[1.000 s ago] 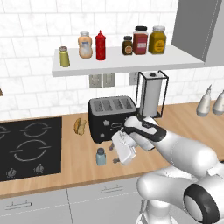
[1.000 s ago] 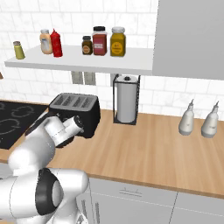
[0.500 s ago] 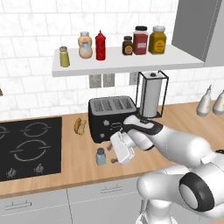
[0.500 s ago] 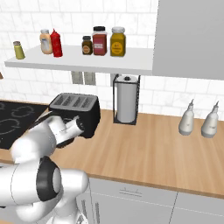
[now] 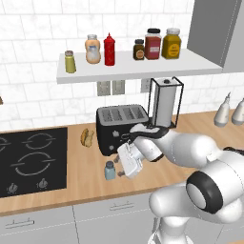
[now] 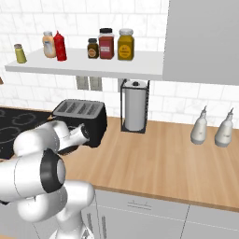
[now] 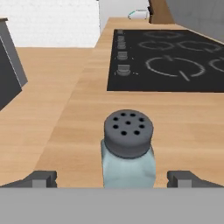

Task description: Put the shaker and condiment bottle from the counter next to their counterparts in the cabinet.

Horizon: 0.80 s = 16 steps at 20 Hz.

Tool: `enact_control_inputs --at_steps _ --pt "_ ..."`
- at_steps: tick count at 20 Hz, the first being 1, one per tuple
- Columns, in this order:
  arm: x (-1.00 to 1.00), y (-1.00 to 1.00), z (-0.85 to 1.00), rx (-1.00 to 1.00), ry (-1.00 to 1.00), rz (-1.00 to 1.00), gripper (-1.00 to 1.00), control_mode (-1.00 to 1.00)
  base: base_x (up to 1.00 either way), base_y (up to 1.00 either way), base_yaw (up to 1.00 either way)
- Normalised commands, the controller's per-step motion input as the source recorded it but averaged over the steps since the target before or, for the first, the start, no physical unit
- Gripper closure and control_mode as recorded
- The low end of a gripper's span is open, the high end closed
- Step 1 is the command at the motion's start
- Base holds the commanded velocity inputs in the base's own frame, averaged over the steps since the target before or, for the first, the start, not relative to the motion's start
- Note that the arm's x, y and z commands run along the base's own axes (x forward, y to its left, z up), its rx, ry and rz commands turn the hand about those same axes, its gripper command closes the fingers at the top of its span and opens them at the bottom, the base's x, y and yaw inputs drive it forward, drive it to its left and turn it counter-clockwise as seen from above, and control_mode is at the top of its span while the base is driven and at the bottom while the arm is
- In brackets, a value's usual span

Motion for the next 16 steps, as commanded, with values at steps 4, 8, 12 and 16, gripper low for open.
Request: enact_control_inputs --at_steps 4,8,12,16 --pt "0.11 0.06 -0.07 0.0 0.0 0.0 -1.0 -1.0 0.0 0.0 0.0" --pt "0.06 0.06 -0.09 0.0 0.0 0.0 -1.0 -1.0 0.0 0.0 0.0" --pt "0.0 0.16 -0.19 0.0 0.0 0.0 -1.0 -1.0 0.0 0.0 0.0" --pt "0.0 0.2 -0.19 0.0 0.0 0.0 -1.0 -1.0 0.0 0.0 0.0"
